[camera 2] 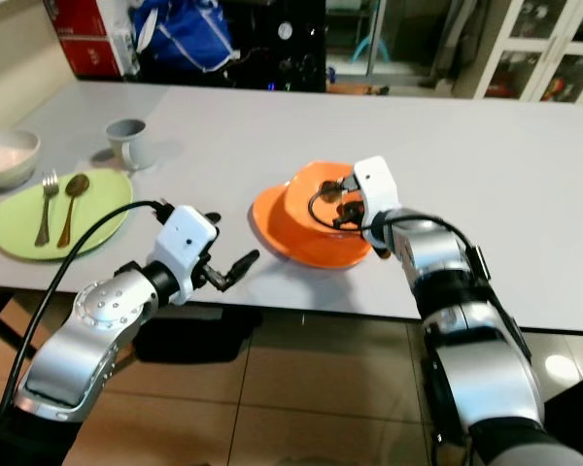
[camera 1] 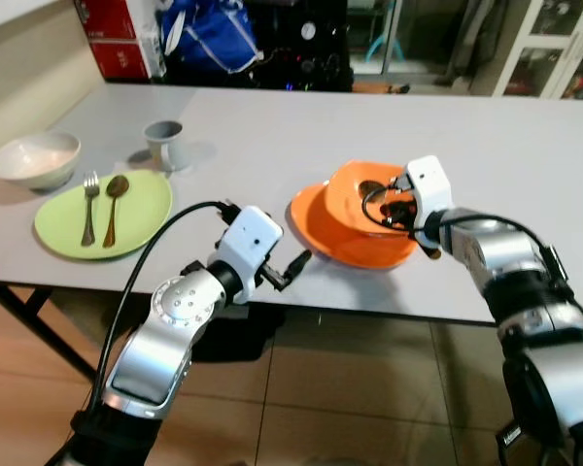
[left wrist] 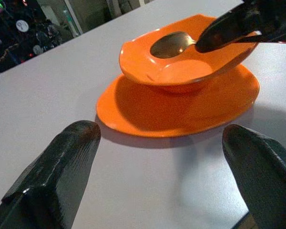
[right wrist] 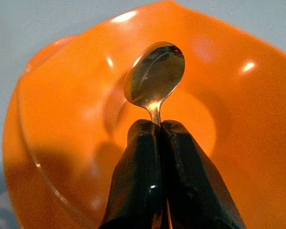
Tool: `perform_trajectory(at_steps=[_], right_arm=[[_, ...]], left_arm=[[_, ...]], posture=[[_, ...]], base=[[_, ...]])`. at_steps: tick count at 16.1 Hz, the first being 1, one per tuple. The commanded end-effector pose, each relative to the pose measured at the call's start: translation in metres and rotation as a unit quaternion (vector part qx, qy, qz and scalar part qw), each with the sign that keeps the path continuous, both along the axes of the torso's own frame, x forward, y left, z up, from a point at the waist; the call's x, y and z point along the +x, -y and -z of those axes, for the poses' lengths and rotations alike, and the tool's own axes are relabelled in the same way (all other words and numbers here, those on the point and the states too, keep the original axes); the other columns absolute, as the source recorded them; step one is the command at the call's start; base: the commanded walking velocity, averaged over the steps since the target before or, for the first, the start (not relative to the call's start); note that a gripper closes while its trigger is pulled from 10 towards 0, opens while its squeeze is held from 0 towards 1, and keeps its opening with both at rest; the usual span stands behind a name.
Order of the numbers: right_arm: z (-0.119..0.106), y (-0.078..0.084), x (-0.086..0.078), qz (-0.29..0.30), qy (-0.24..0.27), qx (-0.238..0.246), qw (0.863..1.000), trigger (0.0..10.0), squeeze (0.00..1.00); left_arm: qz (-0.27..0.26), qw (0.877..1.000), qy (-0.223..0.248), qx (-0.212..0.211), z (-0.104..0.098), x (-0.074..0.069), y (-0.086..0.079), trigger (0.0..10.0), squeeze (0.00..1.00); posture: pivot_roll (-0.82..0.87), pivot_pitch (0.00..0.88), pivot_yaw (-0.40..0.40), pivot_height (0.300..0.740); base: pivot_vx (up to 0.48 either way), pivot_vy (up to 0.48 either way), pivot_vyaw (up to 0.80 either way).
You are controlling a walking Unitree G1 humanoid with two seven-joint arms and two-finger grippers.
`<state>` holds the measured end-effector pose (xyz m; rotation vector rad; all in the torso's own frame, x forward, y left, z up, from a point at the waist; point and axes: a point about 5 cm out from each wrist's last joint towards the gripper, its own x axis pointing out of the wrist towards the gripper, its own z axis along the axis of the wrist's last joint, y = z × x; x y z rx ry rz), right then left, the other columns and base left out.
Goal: Setting the table
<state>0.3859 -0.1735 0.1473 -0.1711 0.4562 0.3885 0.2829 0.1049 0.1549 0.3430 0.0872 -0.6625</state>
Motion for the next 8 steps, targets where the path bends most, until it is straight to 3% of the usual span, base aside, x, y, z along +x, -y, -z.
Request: perform_trajectory(at_steps=[1, 3, 4, 5, 8], right_arm=[[-0.0061, -0.0008, 0.0043, 0.006, 0.011, 0.000, 1.000, 10.0, 0.00], [-0.0097, 0.0011, 0.0085, 0.012, 0.006, -0.004, 1.000, 10.0, 0.00], [-0.0109, 0.0017, 0.0097, 0.014, 0.005, -0.003, 1.000, 10.0, 0.79], [-0.0117, 0.0021, 0.0105, 0.015, 0.006, -0.001, 1.000, 10.0, 1.00], [-0.0147, 0.0029, 0.0128, 0.021, 0.016, 0.003, 1.000, 10.0, 1.00]], left_arm=[[0.010, 1.000, -0.003, 0.002, -0.0008, -0.0035, 0.0009, 10.0, 0.00], [0.022, 1.000, -0.012, -0.006, -0.0004, -0.0061, 0.0027, 10.0, 0.00], [0.025, 1.000, -0.014, -0.009, -0.0006, -0.0068, 0.0032, 10.0, 0.00], [0.027, 0.999, -0.014, -0.010, -0.0007, -0.0071, 0.0034, 10.0, 0.00], [0.028, 0.999, -0.014, -0.010, -0.0013, -0.0064, 0.0038, 10.0, 0.00]], posture=[[-0.04, 0.000, 0.050, 0.740], [-0.04, 0.000, 0.049, 0.740], [-0.04, 0.000, 0.049, 0.740], [-0.05, 0.000, 0.050, 0.740], [-0.05, 0.000, 0.051, 0.740]], base=[[0.000, 0.000, 0.00], [0.000, 0.000, 0.00], [0.000, 0.000, 0.00], [0.000, 0.000, 0.00], [0.000, 0.000, 0.00]])
